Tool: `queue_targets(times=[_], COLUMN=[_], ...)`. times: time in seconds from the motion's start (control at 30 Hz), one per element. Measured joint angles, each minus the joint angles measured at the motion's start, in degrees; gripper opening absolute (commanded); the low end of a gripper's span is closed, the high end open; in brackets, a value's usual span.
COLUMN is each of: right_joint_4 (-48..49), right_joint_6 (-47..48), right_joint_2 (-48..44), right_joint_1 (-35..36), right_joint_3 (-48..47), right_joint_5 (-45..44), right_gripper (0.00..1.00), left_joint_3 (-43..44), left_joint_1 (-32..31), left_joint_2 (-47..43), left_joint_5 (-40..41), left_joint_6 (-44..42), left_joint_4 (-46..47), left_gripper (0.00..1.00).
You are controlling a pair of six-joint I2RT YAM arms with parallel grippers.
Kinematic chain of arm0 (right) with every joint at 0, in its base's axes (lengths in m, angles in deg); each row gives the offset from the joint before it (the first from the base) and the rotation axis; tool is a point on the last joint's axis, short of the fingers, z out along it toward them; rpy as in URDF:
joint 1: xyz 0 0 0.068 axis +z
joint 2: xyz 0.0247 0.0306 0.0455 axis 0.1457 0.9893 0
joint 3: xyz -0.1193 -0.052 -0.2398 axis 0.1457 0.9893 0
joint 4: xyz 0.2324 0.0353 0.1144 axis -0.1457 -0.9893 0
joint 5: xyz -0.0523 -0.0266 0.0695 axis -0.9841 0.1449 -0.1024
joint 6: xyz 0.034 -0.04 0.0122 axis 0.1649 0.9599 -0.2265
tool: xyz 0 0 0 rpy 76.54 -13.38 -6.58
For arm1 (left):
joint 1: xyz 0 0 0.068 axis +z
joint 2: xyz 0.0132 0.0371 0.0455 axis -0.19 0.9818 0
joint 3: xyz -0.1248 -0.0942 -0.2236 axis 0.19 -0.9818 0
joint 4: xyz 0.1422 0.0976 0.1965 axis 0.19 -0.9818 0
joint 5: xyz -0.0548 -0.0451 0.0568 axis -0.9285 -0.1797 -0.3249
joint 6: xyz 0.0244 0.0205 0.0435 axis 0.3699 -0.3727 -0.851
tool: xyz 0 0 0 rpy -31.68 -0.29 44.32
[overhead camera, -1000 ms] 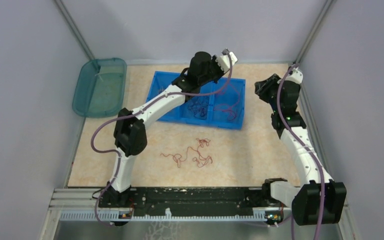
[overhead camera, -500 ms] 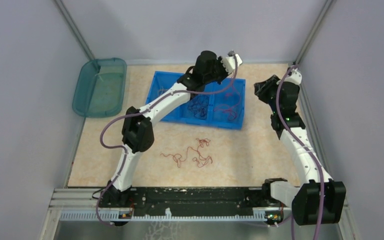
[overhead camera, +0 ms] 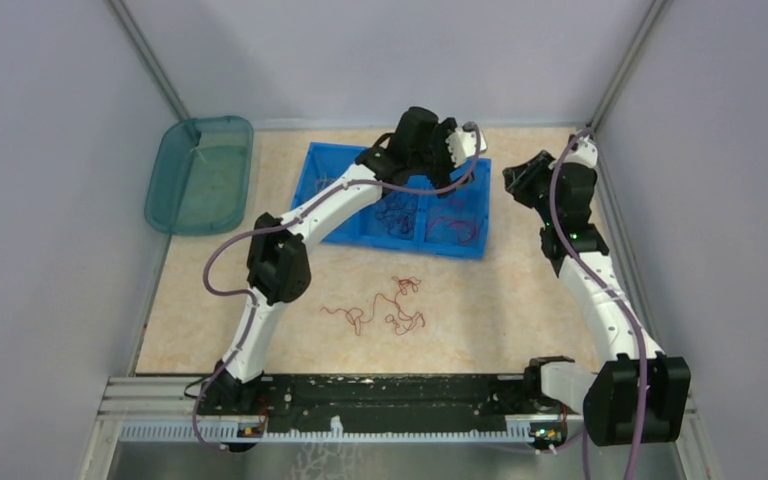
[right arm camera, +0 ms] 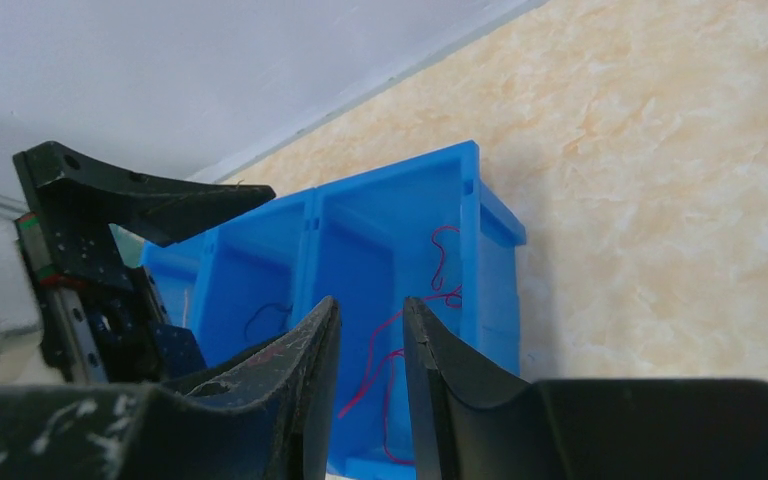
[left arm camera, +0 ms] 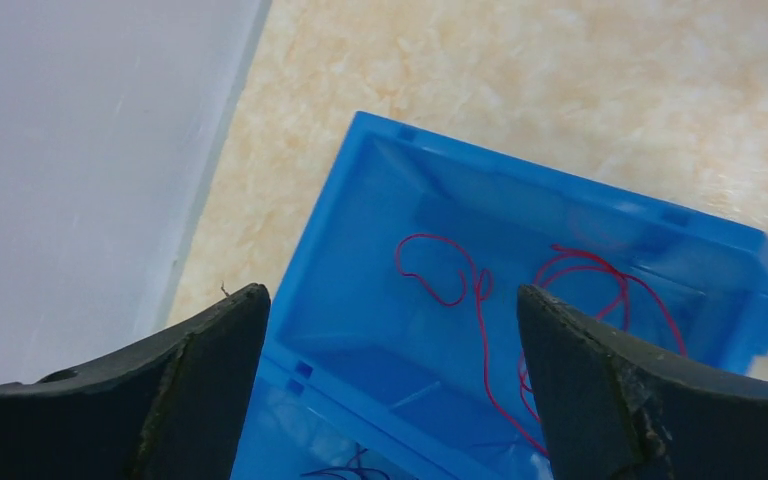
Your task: Untangle the cables
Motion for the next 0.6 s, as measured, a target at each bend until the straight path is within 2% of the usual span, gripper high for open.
queue_targets(times=[0.23,0.33,0.5,0.6], right_joint_4=[-0.02,-0.26,-0.02,-0.33], right_joint_6=[0.5,1.68,4.37,6.36], right_joint_2=[2.01,2.43,2.45,2.45], right_joint_1=[1.4,4.94,13.99,21.42], right_joint_3=[0.0,0.02,2.25,5.27], right_joint_5=[2.29,2.54,3.32,3.41], right_gripper=[0.31,0.35,0.42,0.44], left_joint_3=[0.17,-0.48,-12.68,-24.87], left_joint_1=[2.1,5.18,13.18,17.2], left_joint_2=[-4.46,-8.5,-23.15,-34.12], left_joint_5=[-8.35,-11.91,-17.97,-20.06], left_joint_6=[-0.74,-0.52,-2.25,-5.77], left_joint_4=[-8.68,-12.28,-17.31,-20.33], left_gripper=[0.99,0.99,0.99,0.97])
